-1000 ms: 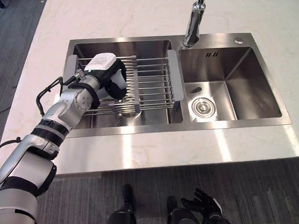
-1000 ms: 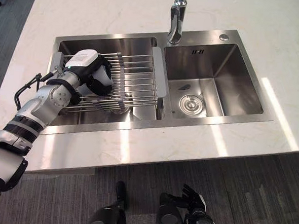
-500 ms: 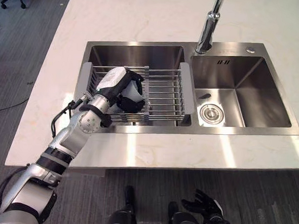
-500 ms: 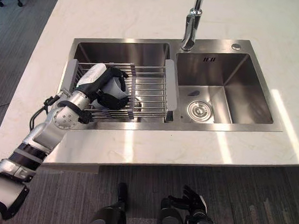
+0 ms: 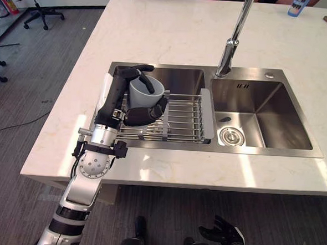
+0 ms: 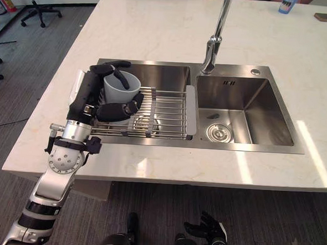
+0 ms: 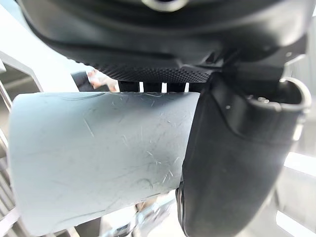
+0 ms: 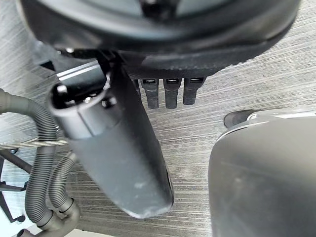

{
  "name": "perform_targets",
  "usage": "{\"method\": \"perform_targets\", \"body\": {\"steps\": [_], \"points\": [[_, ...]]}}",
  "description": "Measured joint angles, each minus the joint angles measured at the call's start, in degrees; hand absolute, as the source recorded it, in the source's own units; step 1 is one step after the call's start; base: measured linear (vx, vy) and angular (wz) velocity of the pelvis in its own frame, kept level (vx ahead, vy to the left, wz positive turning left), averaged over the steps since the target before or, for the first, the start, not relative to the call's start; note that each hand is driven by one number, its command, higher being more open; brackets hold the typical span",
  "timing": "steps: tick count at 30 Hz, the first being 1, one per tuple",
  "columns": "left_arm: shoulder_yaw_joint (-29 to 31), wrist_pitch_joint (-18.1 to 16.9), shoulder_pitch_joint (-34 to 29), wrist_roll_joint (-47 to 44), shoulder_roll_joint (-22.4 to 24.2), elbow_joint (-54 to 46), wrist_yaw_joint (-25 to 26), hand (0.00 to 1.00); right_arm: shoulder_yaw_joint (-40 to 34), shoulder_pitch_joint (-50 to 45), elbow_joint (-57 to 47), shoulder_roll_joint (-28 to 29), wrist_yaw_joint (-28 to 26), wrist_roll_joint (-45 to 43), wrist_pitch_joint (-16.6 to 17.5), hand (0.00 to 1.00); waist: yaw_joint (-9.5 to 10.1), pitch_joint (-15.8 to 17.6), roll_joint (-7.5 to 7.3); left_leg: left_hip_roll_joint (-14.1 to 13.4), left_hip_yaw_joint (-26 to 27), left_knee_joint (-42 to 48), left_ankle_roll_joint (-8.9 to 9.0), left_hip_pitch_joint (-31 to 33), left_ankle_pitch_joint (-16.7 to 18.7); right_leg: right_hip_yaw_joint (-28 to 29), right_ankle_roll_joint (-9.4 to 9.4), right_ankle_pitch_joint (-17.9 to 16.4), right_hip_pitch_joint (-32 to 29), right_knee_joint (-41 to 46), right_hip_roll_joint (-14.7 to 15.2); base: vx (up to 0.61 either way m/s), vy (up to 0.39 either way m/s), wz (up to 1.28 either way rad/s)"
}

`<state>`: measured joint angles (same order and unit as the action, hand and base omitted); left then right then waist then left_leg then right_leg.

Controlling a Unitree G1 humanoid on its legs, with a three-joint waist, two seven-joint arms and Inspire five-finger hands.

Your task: Walk over to the sink, pick up the cup, carry it to the dishwasher, place the cup inside the dishwasher, then close the dishwasher door

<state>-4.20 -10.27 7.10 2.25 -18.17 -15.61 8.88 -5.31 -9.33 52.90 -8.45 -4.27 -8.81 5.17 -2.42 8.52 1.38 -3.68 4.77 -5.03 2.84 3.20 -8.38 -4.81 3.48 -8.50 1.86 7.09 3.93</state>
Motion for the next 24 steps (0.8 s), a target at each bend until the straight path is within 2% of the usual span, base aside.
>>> {"method": "perform_targets", "body": {"steps": [5, 11, 16, 18, 19, 21, 22, 23, 24], "points": [[1.5, -1.4, -6.7, -3.6, 3.5, -3.1, 0.8, 0.30, 1.1, -1.0, 0.6, 0.4, 0.1, 0.0, 0.0, 0.90, 0.21, -2.0, -1.45, -0.2, 0.5, 0.0, 0.00, -0.4, 0.0, 0.5, -0.01, 0.0, 0.0, 0.0, -0.1, -0.02, 0.000, -0.04], [1.4, -1.3, -13.4, -5.8, 6.1, -4.8, 0.6, 0.30, 1.2, -1.0, 0.6, 1.1, 0.7, 0.0, 0.1, 0.90, 0.42, -2.7, -2.36, -0.6, 2.6, 0.0, -0.17, -1.0, 0.3, 2.7, 0.09, 1.0, -0.1, -0.5, -0.4, -0.01, 0.006, -0.19], [-2.1, -1.3, -15.8, -5.8, 6.5, -8.6, -0.2, 0.30, 1.2, -1.5, -0.6, 1.4, 2.0, 0.0, 0.1, 0.90, 2.05, -2.7, -2.86, -1.2, 6.1, 0.5, -0.48, -0.6, 0.7, 6.3, 0.49, 2.8, -1.8, -0.8, -0.6, -0.01, 0.024, -0.38], [-4.0, -1.4, -15.7, -5.7, 6.9, -9.5, -0.2, 0.30, 1.2, -1.5, -2.6, 2.0, 2.8, 0.0, 0.1, 0.90, 2.39, -2.6, -3.13, -1.6, 7.1, 4.2, -0.76, 2.0, 2.2, 7.6, 0.74, 3.0, -4.4, 1.7, -0.5, -0.07, 0.032, -0.25], [-5.9, -1.4, -15.6, -5.6, 7.4, -9.5, -0.2, 0.30, 1.4, -1.5, -4.4, 2.1, 3.4, 0.1, 0.1, 0.90, 2.26, -2.5, -3.15, -1.8, 6.9, 8.5, -1.22, 4.3, 4.3, 7.0, 0.89, 3.0, -5.4, 3.2, -0.2, -0.10, 0.037, -0.08], [-7.0, -1.4, -15.7, -5.6, 8.0, -9.5, -0.1, 0.30, 1.4, -1.4, -4.8, 2.1, 3.9, 0.1, 0.0, 0.90, 2.40, -2.5, -3.04, -2.4, 6.8, 11.3, -1.88, 5.2, 5.7, 7.0, 1.48, 3.3, -5.7, 4.4, -0.1, -0.10, 0.045, -0.03], [-7.1, -1.4, -15.6, -5.6, 8.9, -10.1, -0.1, 0.30, 1.3, -1.2, -6.1, 2.2, 4.4, 0.1, 0.0, 0.90, 3.07, -2.3, -2.53, -3.2, 7.0, 12.2, -2.93, 6.1, 6.5, 6.7, 1.96, 1.5, -6.2, 7.8, -0.2, -0.15, 0.032, 0.10], [-6.6, -1.6, -15.8, -5.6, 9.6, -10.3, 0.0, 0.30, 1.3, -1.3, -7.1, 2.5, 4.6, 0.1, 0.0, 0.90, 3.15, -2.0, -2.53, -3.1, 6.6, 12.7, -3.15, 6.3, 6.4, 5.3, 2.20, -3.4, -8.2, 21.1, 0.6, -0.15, 0.022, 0.16], [-6.3, -1.6, -16.2, -5.6, 9.9, -10.3, 0.0, 0.30, 1.4, -1.3, -7.1, 2.5, 4.6, 0.2, 0.0, 0.90, 3.33, -1.9, -2.24, -2.9, 6.5, 12.8, -3.45, 6.1, 6.2, 4.9, 2.84, -5.1, -8.2, 26.2, 1.0, -0.14, -0.009, 0.27]]}}
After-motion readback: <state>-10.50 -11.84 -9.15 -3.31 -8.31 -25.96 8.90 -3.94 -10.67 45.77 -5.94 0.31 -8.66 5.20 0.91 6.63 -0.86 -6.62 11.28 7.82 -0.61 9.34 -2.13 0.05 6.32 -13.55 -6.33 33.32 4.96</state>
